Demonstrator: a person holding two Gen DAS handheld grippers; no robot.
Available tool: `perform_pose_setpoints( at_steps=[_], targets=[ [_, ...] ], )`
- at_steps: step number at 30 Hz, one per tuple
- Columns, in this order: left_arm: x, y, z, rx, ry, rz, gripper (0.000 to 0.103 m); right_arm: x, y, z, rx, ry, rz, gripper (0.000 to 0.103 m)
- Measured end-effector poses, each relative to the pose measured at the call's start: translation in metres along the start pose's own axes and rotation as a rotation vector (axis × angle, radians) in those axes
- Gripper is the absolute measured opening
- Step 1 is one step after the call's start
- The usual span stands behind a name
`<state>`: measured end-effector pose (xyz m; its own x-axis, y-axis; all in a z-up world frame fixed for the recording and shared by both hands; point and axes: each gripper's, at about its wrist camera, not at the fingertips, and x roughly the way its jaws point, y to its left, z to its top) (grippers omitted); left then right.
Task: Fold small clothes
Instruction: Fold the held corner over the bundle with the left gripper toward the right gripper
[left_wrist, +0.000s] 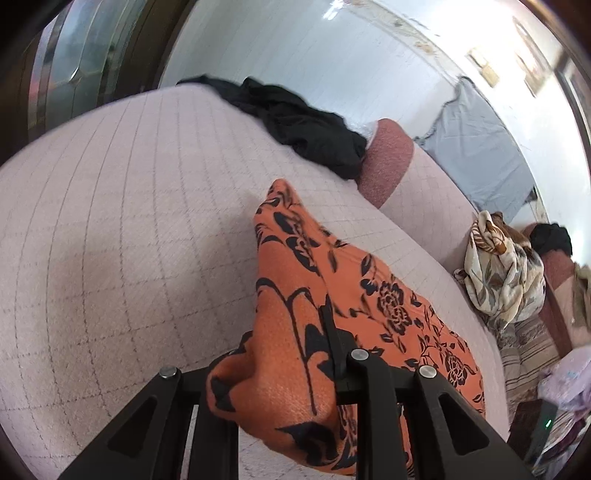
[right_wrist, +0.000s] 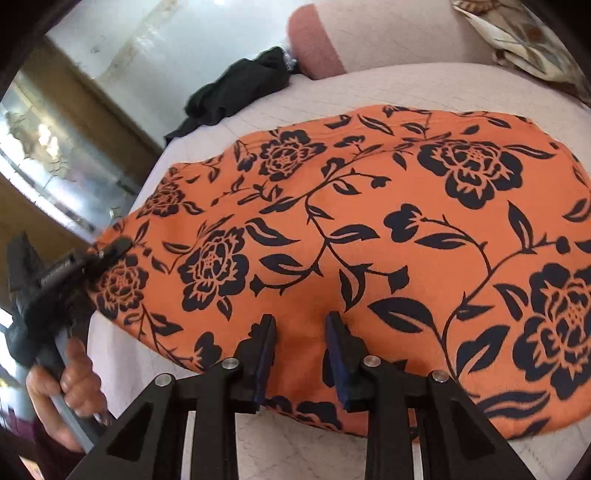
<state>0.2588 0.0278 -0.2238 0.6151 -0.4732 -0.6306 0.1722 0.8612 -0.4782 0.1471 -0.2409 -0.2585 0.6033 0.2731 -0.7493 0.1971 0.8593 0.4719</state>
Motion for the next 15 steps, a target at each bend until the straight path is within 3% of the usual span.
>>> perform_pose_setpoints(
  at_steps=[4, 8, 15],
  targets=[
    [-0.003, -0.032, -0.003, 0.137, -0.045, -0.002, 0.022, -0.011, -0.032, 0.01, 0.138, 0.027, 0.143, 0.033],
    [-0.001, -0.073, -0.012, 0.284, -0.066, -0.023, 0.022, -0.029, -0.078, 0.018, 0.244, -0.077, 0.106, 0.033],
    [0.014, -0.16, -0.061, 0.567, -0.024, -0.061, 0.021, -0.057, -0.142, 0.022, 0.495, -0.205, 0.253, 0.034]
  ],
)
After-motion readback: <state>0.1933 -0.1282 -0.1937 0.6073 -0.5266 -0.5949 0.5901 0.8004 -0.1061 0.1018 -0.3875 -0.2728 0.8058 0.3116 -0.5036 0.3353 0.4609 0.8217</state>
